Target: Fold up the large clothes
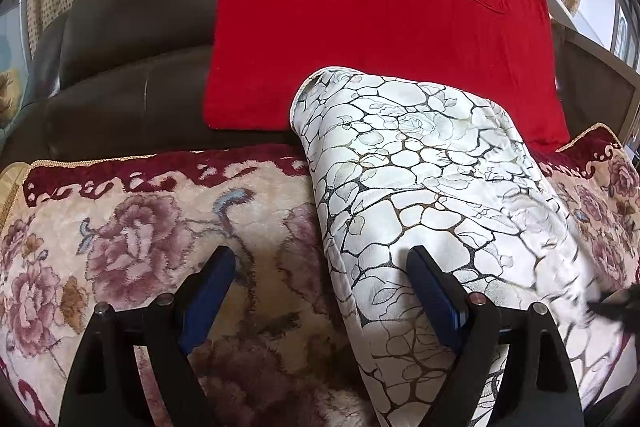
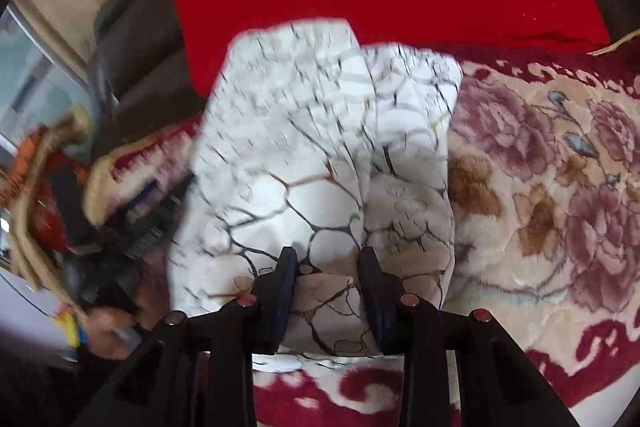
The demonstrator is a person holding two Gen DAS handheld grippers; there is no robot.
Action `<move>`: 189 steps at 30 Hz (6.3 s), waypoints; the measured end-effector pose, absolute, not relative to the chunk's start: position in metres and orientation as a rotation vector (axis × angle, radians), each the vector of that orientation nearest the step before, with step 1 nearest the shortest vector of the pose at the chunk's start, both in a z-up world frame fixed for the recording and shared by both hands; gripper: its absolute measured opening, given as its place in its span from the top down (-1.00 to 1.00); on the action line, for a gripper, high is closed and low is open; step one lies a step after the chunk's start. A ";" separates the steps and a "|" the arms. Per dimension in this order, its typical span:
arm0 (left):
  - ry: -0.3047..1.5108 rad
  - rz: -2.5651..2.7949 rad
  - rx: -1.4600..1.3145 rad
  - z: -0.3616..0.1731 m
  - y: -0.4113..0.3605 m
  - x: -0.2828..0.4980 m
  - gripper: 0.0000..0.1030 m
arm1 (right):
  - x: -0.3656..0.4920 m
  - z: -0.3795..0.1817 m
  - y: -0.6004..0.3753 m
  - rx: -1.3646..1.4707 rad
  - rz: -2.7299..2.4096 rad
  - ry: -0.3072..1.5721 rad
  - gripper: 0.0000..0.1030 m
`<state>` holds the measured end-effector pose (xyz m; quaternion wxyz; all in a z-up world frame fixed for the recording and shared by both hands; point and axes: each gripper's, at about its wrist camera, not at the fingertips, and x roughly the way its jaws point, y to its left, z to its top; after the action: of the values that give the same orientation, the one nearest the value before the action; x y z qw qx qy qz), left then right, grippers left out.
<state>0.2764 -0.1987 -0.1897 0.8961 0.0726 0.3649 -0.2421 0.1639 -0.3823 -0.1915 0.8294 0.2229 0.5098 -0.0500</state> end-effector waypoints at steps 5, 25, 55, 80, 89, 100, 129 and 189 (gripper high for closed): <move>0.747 -0.499 0.160 -0.190 -0.199 0.274 -0.70 | 0.166 -0.205 -0.386 0.492 -0.097 1.074 0.28; 0.713 -0.506 0.203 -0.184 -0.212 0.277 -0.71 | 0.285 -0.204 -0.431 0.521 -0.165 1.036 0.27; 0.680 -0.512 0.275 -0.181 -0.201 0.250 -0.74 | 0.174 -0.199 -0.401 0.526 -0.076 0.990 -0.06; 0.716 -0.509 0.231 -0.181 -0.210 0.268 -0.79 | 0.215 -0.204 -0.435 0.656 -0.089 0.951 -0.11; 0.743 -0.489 0.168 -0.178 -0.191 0.283 -0.79 | 0.177 -0.188 -0.493 0.757 -0.169 0.769 -0.54; 0.728 -0.480 0.215 -0.183 -0.203 0.281 -0.79 | 0.190 -0.230 -0.509 0.954 0.007 0.804 -0.57; 0.837 -0.606 0.076 -0.182 -0.183 0.292 -0.79 | 0.213 -0.248 -0.467 0.918 0.194 0.830 -0.58; 1.050 -0.852 -0.198 -0.201 -0.189 0.272 -0.31 | 0.224 -0.250 -0.437 0.855 0.220 0.763 -0.48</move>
<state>0.2717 -0.1887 -0.2009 0.7754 -0.0914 0.4853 -0.3935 0.2239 -0.4371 -0.2501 0.8347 0.4035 0.3601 0.1041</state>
